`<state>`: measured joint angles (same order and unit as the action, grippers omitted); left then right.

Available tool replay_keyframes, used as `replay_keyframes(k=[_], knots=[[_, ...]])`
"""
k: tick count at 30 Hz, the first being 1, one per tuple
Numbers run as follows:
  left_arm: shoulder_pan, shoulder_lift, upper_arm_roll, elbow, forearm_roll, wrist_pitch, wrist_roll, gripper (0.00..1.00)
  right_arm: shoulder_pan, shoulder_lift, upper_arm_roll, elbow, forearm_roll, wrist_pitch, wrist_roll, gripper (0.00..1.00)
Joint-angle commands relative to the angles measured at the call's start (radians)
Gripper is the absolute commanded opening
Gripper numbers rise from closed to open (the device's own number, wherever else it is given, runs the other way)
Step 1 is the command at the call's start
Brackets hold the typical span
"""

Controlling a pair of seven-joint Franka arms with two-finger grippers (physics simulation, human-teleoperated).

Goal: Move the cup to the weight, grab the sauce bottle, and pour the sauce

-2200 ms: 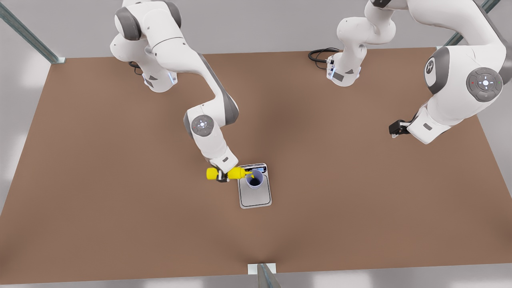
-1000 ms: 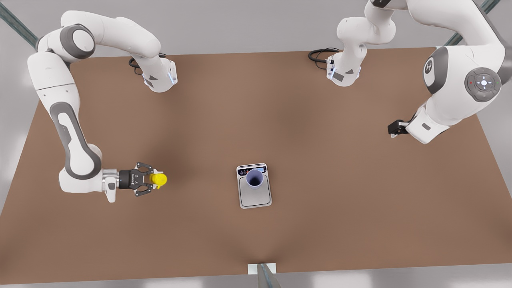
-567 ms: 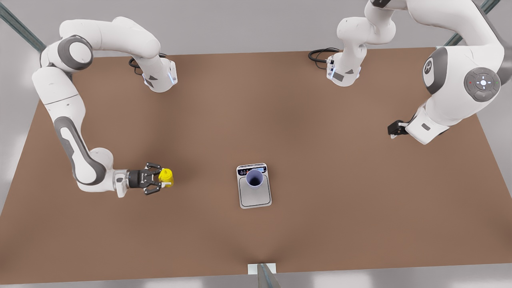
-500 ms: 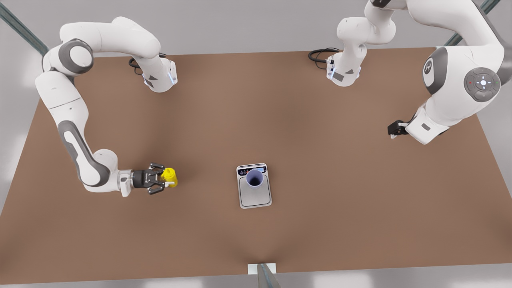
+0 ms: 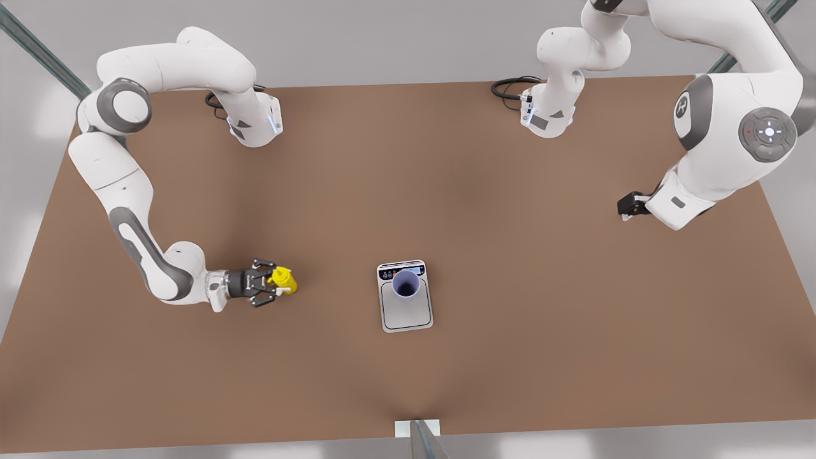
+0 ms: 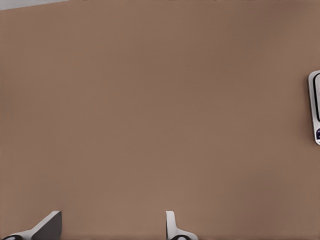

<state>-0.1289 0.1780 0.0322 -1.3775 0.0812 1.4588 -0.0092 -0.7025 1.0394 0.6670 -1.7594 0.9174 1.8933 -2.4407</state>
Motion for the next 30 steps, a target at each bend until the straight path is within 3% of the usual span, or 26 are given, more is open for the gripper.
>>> replay_keyframes(k=[1,12,13,14,17,18,19,30], knots=[[0.000,0.000,0.000,0.000,0.000,0.000,0.000,1.00,0.000,0.001,0.000,0.000,0.006,0.001,-0.005,0.53],[0.000,0.001,0.000,0.000,0.000,0.000,0.000,1.00,0.001,0.034,0.000,0.021,0.003,0.001,-0.003,0.54],[0.000,0.001,0.000,0.000,-0.001,0.000,-0.002,1.00,0.001,0.036,0.000,0.023,0.003,0.001,0.002,0.56],[0.000,0.001,0.000,0.000,0.000,-0.002,-0.002,1.00,0.001,0.036,0.000,0.023,0.003,0.001,0.008,0.74],[0.000,0.001,0.000,0.000,0.000,-0.002,-0.002,1.00,0.001,0.036,0.000,0.023,0.003,0.001,0.008,0.74],[0.000,0.001,0.000,0.000,0.000,-0.002,-0.002,1.00,0.000,0.036,0.000,0.023,0.003,0.001,0.011,0.90],[0.000,0.001,0.000,0.000,0.000,-0.002,-0.002,1.00,0.000,0.036,0.002,0.023,0.003,0.001,0.011,0.99],[0.000,0.001,0.000,0.000,0.000,-0.005,-0.003,1.00,0.005,0.033,0.000,0.023,0.003,0.003,0.031,1.00]])
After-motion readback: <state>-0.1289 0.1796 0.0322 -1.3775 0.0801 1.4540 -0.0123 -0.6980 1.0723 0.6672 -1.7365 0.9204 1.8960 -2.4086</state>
